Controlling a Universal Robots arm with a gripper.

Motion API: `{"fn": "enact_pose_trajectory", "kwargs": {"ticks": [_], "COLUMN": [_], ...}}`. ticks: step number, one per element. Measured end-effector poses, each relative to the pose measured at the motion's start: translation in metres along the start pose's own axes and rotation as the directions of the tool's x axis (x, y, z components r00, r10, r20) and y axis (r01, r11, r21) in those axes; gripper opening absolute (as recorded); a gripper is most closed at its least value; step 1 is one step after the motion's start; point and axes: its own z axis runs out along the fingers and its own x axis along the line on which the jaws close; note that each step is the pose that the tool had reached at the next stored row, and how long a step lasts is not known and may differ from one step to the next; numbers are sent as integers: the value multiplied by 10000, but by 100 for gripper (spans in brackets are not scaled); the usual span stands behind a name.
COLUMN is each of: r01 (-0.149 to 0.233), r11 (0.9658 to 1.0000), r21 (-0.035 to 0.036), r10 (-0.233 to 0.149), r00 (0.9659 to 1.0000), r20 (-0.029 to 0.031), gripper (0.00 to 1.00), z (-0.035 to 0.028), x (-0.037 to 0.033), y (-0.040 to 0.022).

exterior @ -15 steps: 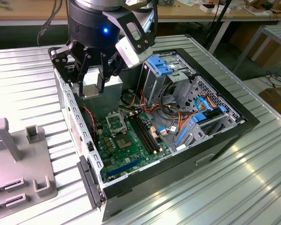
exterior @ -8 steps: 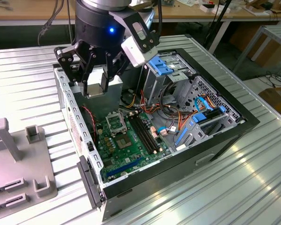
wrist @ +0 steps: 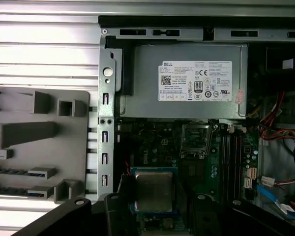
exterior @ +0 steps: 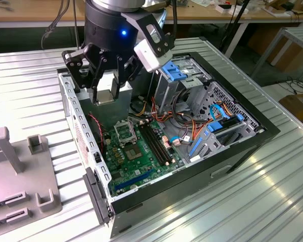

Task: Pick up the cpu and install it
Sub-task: 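Pick up the cpu and move it towards the insertion slot, then place the cpu into insertion slot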

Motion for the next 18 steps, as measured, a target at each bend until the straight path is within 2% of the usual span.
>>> {"fn": "enact_pose_trajectory", "kwargs": {"ticks": [3, 4, 11, 18], "r01": [1, 2, 2, 3], "r11": [10000, 10000, 10000, 10000], "r21": [14, 20, 25, 25], "r10": [-1, -3, -2, -3], "r00": [10000, 10000, 10000, 10000], "r20": [40, 84, 85, 85], "gripper": [47, 47, 47, 47], "z": [5, 13, 12, 14], "x": [-5, -14, -43, -44], "y": [-1, -1, -2, -14]}}
